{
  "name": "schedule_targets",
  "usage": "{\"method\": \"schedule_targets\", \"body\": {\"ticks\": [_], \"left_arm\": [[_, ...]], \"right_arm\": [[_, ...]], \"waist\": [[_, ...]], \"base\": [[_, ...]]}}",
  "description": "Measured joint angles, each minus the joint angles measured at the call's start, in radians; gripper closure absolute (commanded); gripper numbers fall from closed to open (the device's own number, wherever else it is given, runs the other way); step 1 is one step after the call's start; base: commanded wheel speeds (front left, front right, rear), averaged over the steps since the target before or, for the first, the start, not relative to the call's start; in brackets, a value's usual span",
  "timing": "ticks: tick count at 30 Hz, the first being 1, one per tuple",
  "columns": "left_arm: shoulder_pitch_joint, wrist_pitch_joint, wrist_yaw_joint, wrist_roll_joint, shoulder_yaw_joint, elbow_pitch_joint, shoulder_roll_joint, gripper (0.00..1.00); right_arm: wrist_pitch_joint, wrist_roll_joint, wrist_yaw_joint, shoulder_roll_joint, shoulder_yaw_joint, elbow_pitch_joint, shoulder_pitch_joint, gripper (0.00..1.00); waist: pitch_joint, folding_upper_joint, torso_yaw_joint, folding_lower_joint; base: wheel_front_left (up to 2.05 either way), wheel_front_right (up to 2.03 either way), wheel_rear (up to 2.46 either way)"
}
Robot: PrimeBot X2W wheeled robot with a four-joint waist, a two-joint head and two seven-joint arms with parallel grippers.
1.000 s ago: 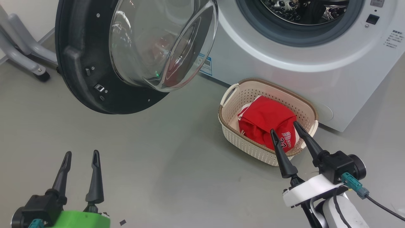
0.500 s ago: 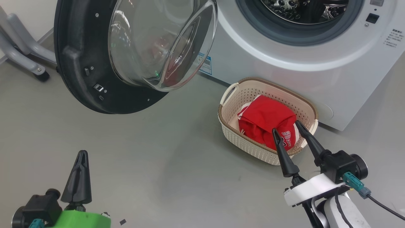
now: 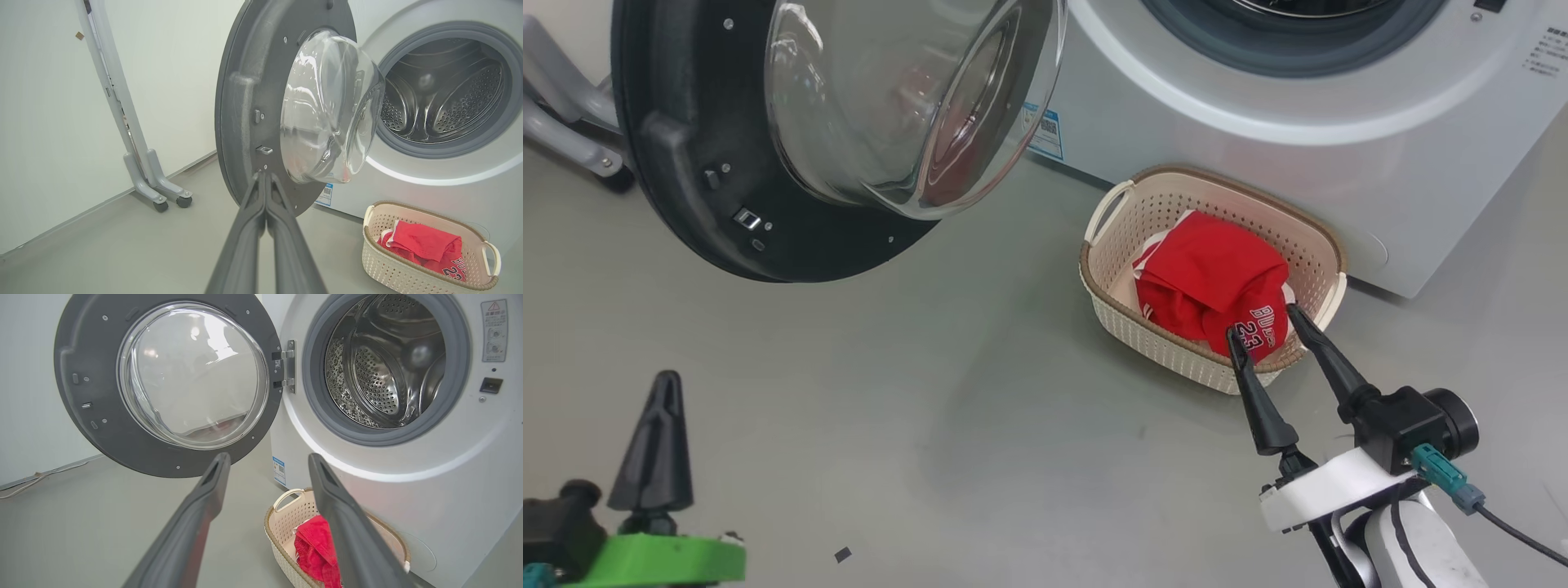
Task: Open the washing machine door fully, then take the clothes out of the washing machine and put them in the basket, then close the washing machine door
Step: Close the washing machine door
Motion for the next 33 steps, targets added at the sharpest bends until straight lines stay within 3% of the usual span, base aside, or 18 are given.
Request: {"method": "schedule_targets", "body": {"ticks": [12,20,29,33], "left_arm": [[-0.161,-0.004,0.000,-0.096,0.201,-0.056,0.163,1.00],[-0.281,0.090,-0.001,-0.284,0.311,-0.003,0.246,1.00],[-0.469,0.268,0.000,-0.661,0.453,0.164,0.237,1.00],[-0.549,0.350,0.042,-0.776,0.509,0.243,0.234,1.00]], "right_arm": [[0.000,-0.037,0.001,-0.062,0.015,-0.009,-0.028,0.00],[0.000,-0.044,0.001,-0.089,0.007,-0.025,-0.067,0.00],[0.000,-0.044,0.001,-0.105,0.006,-0.039,-0.093,0.00],[0.000,-0.045,0.001,-0.116,0.009,-0.039,-0.108,0.00]], "waist": [[0.099,0.0000,-0.067,0.0000],[0.153,0.0000,-0.122,0.0000],[0.212,0.0000,-0.165,0.0000],[0.234,0.0000,-0.180,0.0000]], "base": [[0.00,0.00,0.00],[0.00,0.00,0.00],[0.00,0.00,0.00],[0.00,0.00,0.00]]}}
